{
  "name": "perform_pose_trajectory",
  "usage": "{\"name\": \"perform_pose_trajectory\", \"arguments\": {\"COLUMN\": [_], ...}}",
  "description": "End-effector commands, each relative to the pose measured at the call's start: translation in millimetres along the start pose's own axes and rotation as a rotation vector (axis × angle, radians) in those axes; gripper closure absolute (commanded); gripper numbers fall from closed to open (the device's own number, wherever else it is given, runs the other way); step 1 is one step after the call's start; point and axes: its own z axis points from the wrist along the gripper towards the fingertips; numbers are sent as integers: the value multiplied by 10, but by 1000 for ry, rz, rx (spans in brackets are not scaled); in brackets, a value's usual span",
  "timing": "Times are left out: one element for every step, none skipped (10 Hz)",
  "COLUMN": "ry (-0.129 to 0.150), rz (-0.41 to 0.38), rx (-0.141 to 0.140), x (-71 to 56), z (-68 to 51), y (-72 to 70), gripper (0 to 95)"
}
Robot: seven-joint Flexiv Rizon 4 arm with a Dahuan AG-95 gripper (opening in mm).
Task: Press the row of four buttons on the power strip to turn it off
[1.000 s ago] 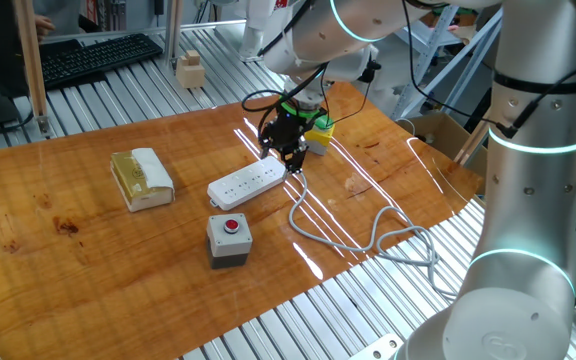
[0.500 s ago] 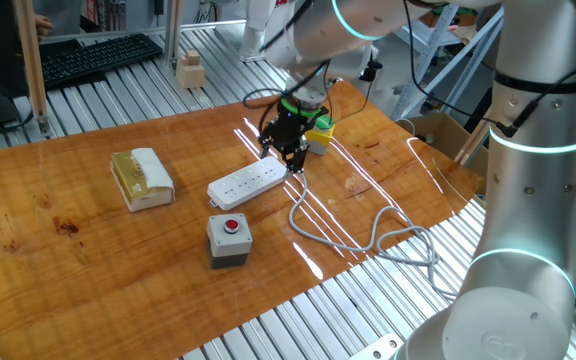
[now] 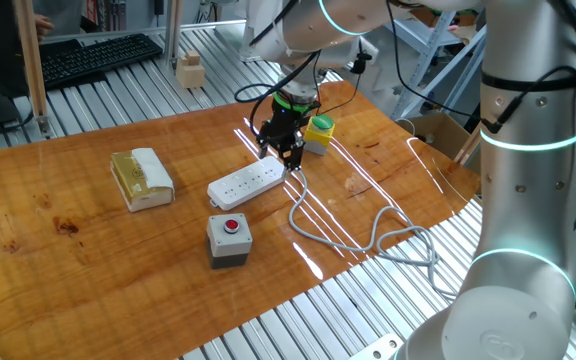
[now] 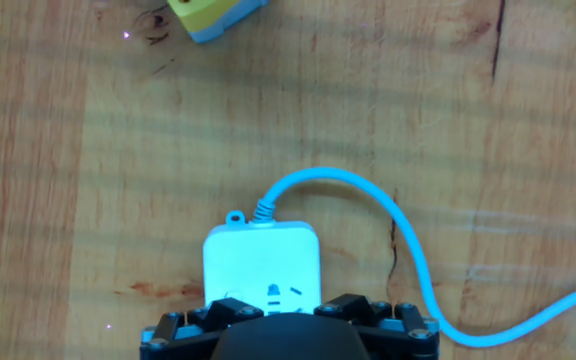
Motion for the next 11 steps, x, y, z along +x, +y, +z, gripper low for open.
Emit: {"name": "perform_pose_trajectory", "arguments": {"ry": [5, 9, 11, 13, 19, 20, 18, 12, 13, 14, 13], "rz": [-6, -8, -12, -12, -10, -4, -3, -1, 14, 17, 18], "rx": [-5, -8, -10, -11, -11, -11, -11, -10, -3, 1, 1], "x": [-2, -2, -2, -2, -2, -1, -1, 0, 0, 1, 3], "z": [9, 9, 9, 9, 9, 38, 70, 97, 111, 112, 114], "y": [13, 13, 13, 13, 13, 22, 31, 39, 42, 39, 36], "gripper": [190, 190, 190, 190, 190, 190, 190, 190, 190, 190, 190]}}
